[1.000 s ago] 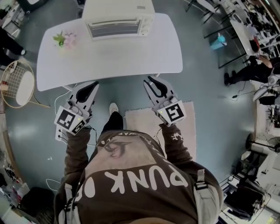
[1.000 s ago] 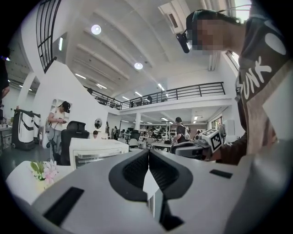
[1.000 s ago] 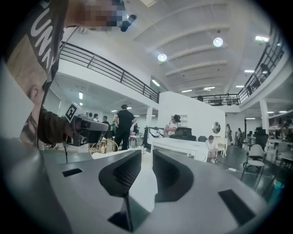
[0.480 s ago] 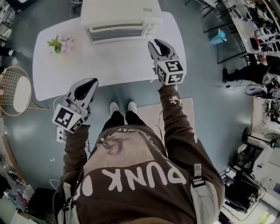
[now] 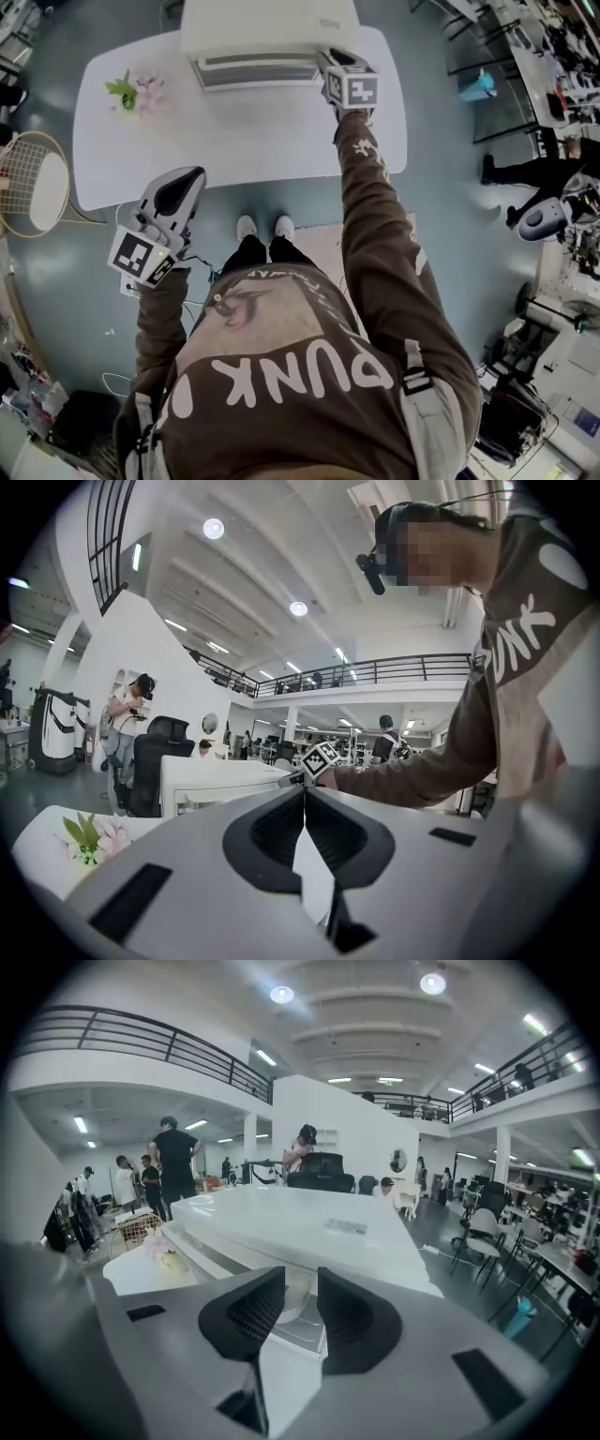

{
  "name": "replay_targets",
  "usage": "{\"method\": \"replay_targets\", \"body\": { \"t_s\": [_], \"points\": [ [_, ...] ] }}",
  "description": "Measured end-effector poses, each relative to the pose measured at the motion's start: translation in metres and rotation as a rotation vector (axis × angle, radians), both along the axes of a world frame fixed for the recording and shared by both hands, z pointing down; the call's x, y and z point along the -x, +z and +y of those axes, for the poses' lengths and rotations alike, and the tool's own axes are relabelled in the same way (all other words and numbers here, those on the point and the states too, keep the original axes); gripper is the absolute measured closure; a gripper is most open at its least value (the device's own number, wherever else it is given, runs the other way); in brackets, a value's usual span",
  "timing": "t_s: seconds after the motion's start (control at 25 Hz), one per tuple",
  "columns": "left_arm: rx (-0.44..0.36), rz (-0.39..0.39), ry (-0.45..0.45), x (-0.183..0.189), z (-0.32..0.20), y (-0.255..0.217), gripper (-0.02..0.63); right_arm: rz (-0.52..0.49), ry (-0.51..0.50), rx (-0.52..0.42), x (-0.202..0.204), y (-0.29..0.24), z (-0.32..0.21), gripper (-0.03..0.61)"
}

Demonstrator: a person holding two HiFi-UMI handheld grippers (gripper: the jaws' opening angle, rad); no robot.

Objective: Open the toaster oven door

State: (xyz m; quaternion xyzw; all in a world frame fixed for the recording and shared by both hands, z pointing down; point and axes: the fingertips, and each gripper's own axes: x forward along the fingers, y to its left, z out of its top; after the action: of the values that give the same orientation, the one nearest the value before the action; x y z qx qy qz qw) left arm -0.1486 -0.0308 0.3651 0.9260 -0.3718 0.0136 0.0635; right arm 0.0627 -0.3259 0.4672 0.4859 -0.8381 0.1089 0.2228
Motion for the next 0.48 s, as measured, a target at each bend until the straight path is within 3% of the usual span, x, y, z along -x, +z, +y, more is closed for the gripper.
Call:
{"method": "replay_targets", "body": {
  "t_s": [0.28, 0.48],
  "points": [
    [0.006, -0.005, -0.021, -0.004, -0.009, 0.004, 0.607, -0.054, -0.001, 0.085, -0.001, 0.013, -0.004, 0.485],
    [-0.002, -0.005, -0.018, -0.009, -0.013, -0.001, 0.607, -0.049, -0.008, 0.062, -0.004, 0.011, 0.017, 0.483]
  ]
}}
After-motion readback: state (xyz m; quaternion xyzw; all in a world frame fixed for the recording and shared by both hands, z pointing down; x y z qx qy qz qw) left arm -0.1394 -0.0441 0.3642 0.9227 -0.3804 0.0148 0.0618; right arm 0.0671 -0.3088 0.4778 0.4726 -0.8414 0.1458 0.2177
